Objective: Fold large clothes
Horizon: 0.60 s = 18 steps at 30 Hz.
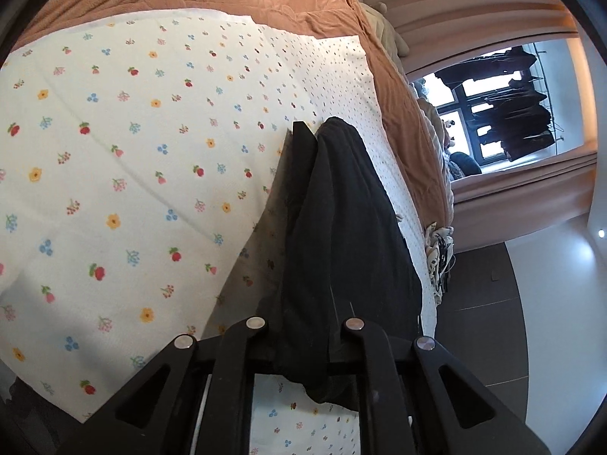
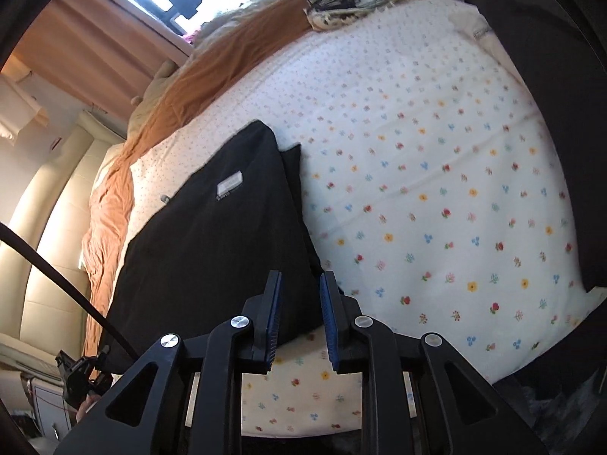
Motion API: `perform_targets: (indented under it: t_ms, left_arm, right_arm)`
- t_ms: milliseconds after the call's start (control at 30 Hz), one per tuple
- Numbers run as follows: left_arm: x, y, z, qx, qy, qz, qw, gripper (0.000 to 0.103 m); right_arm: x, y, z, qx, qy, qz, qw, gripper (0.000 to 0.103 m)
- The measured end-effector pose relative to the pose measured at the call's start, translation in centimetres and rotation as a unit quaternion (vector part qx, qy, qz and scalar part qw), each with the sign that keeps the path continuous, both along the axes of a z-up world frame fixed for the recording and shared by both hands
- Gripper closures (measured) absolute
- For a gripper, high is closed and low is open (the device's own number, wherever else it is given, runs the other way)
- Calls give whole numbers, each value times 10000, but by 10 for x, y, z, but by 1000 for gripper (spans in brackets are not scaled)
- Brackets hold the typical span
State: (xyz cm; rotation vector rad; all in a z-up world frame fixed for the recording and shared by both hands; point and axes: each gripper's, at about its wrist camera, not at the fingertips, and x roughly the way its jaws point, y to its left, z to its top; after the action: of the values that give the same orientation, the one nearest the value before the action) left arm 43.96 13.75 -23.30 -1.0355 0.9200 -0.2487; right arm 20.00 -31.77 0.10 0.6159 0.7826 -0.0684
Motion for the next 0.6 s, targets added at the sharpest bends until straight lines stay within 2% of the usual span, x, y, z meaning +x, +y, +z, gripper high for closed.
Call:
perform_targets:
  t_ms: [133, 233, 367, 600]
  left_arm:
    - [-10, 11, -2, -60, -4, 33, 10000, 90]
    - [-16, 14, -3, -92, -7, 53, 9999, 90]
    - [-18, 15, -6, -115, 21, 63, 9999, 90]
    - [-16, 15, -7, -113, 77, 22, 9999, 90]
  right_arm:
    - [6, 25, 23, -102, -149, 447, 9988, 85]
    - [18, 64, 29, -122, -153, 904, 9957, 85]
    - [39, 124, 25, -233, -27, 1591, 9870, 86]
    - [68, 208, 8, -594, 316, 2419, 9680, 86]
